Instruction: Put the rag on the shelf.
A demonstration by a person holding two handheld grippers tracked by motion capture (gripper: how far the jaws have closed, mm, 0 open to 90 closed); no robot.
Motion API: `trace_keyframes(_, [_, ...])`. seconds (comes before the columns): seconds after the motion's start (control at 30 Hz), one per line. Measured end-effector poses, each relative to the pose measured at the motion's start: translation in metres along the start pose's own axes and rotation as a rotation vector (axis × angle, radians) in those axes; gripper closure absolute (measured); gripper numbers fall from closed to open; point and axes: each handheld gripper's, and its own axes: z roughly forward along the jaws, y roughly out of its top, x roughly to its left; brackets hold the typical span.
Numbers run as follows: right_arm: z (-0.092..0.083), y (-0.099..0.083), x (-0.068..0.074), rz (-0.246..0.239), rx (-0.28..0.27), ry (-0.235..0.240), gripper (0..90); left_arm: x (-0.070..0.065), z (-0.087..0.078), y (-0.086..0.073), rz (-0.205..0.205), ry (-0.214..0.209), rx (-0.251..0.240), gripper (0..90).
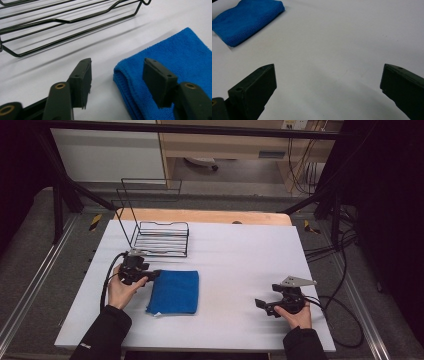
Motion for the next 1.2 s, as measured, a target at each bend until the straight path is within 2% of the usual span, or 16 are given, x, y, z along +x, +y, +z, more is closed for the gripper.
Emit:
trace_keyframes(0.2, [0.000,0.000,0.001,0.003,0.001,0.002,1.1,0.000,0.010,-0.005,-0.014,-0.015,0.018,49.8])
trace_keyframes(0.53, [0.001,0.000,0.001,-0.004,0.004,0.003,1.1,-0.008,0.023,-0.012,0.016,-0.009,0.054,61.2])
trace_keyframes(0.73, [0.001,0.001,0.001,-0.005,0.002,0.003,1.1,-0.010,0.024,-0.012,0.013,-0.025,0.060,67.5])
trace_keyframes(0.97, [0.002,0.003,0.004,-0.010,0.001,0.006,1.1,-0.012,0.024,-0.013,0.019,-0.042,0.059,78.8])
trace_keyframes(1.07, [0.004,0.004,0.006,-0.013,0.002,0.006,1.0,-0.013,0.025,-0.013,0.024,-0.039,0.058,80.0])
trace_keyframes(1.2, [0.008,0.009,0.011,-0.023,-0.003,0.011,1.0,-0.012,0.025,-0.016,0.010,-0.046,0.042,80.6])
